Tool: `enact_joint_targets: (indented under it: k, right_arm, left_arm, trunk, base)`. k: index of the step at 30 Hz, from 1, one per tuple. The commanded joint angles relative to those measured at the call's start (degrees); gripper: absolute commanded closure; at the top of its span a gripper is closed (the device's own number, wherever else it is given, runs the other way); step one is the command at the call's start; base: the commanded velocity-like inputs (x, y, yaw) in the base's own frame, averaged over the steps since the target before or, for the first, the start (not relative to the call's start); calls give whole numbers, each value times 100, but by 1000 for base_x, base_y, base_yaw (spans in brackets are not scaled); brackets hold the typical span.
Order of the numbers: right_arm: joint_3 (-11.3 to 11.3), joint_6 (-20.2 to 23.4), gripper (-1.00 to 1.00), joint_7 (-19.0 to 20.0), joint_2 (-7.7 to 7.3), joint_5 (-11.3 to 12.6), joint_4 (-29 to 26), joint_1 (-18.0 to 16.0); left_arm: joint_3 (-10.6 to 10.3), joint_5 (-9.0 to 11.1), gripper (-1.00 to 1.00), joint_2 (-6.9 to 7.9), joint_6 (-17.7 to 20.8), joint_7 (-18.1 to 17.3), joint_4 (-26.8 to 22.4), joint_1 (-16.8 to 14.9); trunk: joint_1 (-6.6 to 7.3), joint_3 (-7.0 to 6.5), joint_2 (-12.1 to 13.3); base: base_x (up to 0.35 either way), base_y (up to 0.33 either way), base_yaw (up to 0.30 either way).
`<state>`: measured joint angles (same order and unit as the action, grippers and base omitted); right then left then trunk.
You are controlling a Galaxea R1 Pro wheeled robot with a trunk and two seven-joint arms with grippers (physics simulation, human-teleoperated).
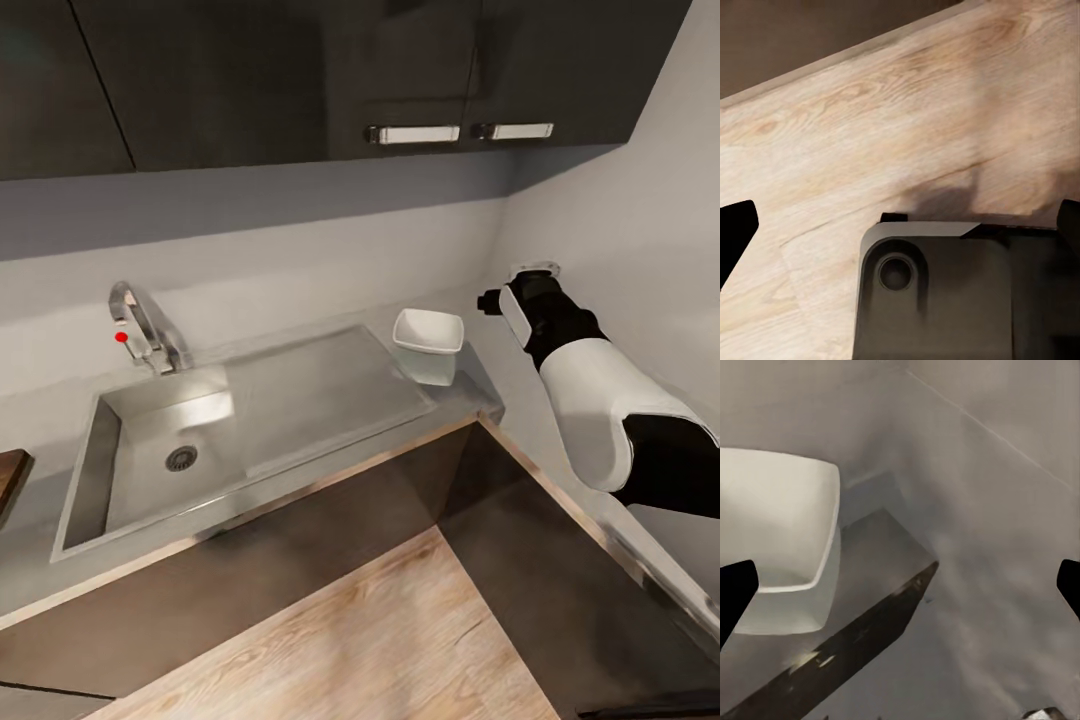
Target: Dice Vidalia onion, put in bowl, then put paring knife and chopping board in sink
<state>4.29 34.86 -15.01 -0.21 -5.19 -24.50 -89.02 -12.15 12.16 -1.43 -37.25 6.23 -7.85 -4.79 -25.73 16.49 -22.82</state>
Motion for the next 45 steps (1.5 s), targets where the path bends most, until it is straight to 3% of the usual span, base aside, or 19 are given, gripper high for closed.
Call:
enact_joint_targets:
  k: [1, 11, 13, 16, 34, 45]
  right_arm:
    - [28, 32, -100, 19, 4, -53, 7, -5]
    - [28, -12, -100, 18, 11, -52, 192, -1]
    - [28, -414, -100, 16, 12, -52, 579, -2]
    - [28, -521, -100, 16, 13, -52, 705, -3]
    - [28, -589, -100, 31, 27, -49, 959, 41]
    - [28, -782, -100, 11, 220, -51, 1113, 65]
  left_arm:
    - [-51, 32, -100, 1, -19, 36, 3, -4]
    - [-51, 32, -100, 3, -19, 36, 3, -4]
    - [-51, 32, -100, 3, -19, 36, 3, -4]
    - [-51, 32, -100, 3, -19, 36, 3, -4]
    - [-51, 32, -100, -5, -19, 36, 59, -4]
    - [-51, 32, -100, 2, -19, 36, 73, -4]
  trunk:
    - [-5, 10, -10]
    - [-5, 10, -10]
    - [-5, 10, -10]
    - [-5, 10, -10]
    - [-5, 10, -10]
    - [-5, 10, -10]
  base:
    - [233, -62, 0]
    - [236, -52, 0]
    - [244, -2, 0]
    - [257, -2, 0]
    - [225, -131, 0]
    - [16, -16, 0]
